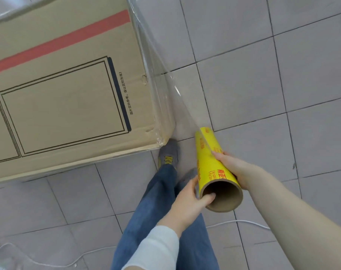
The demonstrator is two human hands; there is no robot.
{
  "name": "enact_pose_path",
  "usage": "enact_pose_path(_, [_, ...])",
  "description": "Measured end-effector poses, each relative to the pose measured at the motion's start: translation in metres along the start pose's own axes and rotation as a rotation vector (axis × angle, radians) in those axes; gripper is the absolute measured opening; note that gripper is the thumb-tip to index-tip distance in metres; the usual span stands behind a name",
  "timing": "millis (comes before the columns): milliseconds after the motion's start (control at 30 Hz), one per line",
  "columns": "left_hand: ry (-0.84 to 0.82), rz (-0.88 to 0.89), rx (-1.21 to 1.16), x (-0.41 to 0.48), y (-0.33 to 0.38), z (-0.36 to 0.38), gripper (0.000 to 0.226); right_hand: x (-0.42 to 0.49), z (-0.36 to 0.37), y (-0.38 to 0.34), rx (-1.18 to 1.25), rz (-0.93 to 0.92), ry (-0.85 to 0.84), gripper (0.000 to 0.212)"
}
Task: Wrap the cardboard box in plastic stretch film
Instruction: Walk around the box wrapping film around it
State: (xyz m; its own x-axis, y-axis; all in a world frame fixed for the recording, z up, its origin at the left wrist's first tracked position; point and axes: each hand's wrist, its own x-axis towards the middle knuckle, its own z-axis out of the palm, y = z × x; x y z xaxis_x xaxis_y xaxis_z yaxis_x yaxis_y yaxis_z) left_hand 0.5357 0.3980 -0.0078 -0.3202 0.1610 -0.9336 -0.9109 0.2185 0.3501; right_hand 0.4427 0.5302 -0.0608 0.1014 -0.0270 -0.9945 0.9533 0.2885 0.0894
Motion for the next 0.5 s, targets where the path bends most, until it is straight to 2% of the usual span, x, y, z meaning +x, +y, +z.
enact_pose_path(67, [-0.014,-0.027,0.05,-0.003,-0.007,-0.002,0.098,0.006,0.007,0.011,-0.071,0.012,0.025,0.059])
enact_pose_path(100, [-0.015,-0.033,0.04,-0.003,-0.008,-0.005,0.11,0.008,0.011,0.014,-0.116,0.008,0.036,0.061])
enact_pose_path(133, [-0.018,-0.014,0.053,-0.003,-0.004,-0.008,0.112,0.008,0.014,0.016,-0.148,0.01,0.048,0.064])
enact_pose_path(200, [-0.022,0.055,0.158,-0.001,0.005,-0.014,0.103,0.013,0.018,0.018,-0.153,-0.005,0.041,0.065])
enact_pose_path(300, [0.024,0.096,0.293,0.005,0.008,-0.023,0.081,0.009,0.015,0.022,-0.076,0.021,-0.019,0.05])
enact_pose_path(367, [0.032,0.067,0.268,0.0,0.001,-0.025,0.078,0.006,0.006,0.034,-0.038,0.032,-0.01,0.042])
enact_pose_path(500, [0.016,-0.004,0.15,-0.018,-0.026,-0.014,0.068,-0.003,0.006,0.061,0.133,0.076,-0.062,0.056])
